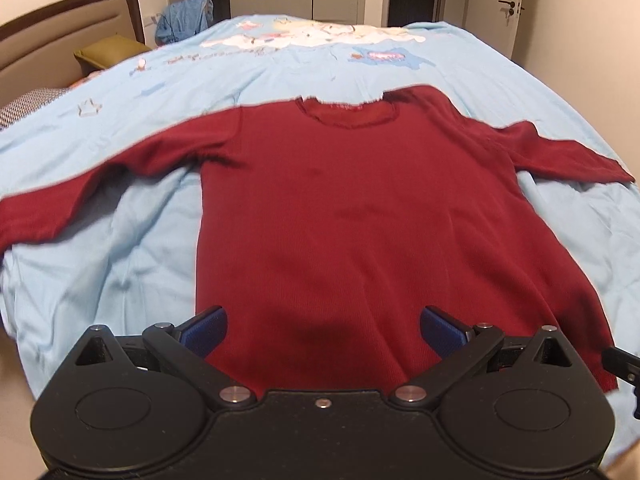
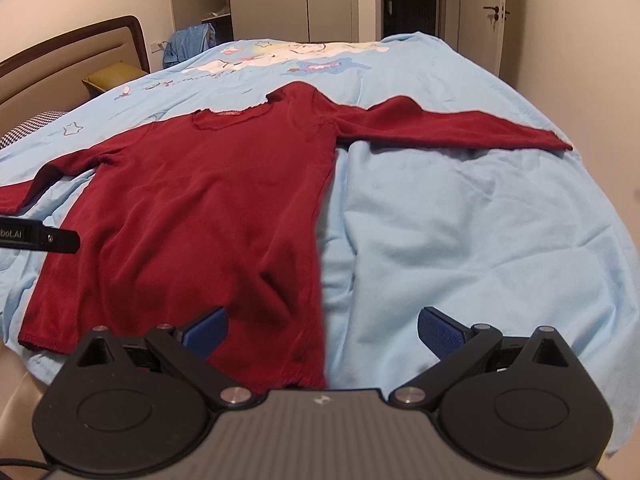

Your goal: Fold small clothes

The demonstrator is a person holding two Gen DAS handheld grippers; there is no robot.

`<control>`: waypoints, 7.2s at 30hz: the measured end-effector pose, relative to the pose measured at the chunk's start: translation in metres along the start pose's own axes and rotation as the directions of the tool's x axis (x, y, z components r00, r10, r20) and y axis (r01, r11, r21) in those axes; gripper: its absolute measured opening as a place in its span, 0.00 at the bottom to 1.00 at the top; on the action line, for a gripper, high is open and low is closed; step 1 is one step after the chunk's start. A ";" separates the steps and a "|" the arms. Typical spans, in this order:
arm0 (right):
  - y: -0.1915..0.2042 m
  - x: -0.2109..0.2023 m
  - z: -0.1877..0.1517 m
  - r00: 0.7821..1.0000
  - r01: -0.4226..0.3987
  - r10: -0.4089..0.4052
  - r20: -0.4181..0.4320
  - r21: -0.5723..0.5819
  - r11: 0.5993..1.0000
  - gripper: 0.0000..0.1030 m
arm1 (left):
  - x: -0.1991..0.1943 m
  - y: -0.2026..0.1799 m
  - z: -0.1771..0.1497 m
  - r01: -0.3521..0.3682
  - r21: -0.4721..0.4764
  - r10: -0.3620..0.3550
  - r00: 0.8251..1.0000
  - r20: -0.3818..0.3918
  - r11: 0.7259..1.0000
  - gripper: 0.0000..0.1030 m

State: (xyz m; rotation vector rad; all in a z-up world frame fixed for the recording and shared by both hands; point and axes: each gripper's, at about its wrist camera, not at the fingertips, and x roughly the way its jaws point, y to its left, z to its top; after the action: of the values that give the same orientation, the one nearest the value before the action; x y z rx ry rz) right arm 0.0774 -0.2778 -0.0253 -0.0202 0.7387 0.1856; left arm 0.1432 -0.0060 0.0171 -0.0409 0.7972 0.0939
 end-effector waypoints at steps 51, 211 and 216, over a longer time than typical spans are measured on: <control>-0.282 0.207 0.164 0.916 0.285 -0.380 0.128 0.457 0.843 1.00 | 0.152 -0.073 0.127 -0.034 -0.027 0.032 0.998 -0.052 0.999 0.99; -0.044 0.208 0.138 0.979 0.114 -0.068 0.195 -0.238 0.964 0.13 | 0.174 0.075 0.108 -0.201 -0.204 0.197 0.980 -0.042 0.958 1.00; -0.043 0.189 0.137 0.978 0.089 -0.042 0.206 -0.225 0.970 0.55 | 0.134 0.088 0.103 -0.197 -0.230 0.211 0.977 0.037 0.953 1.00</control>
State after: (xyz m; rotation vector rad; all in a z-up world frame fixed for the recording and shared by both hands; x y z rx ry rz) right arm 0.3127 -0.2784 -0.0530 -0.2461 0.5113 0.2071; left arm 0.3012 0.0985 -0.0066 -0.1697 0.7248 0.3808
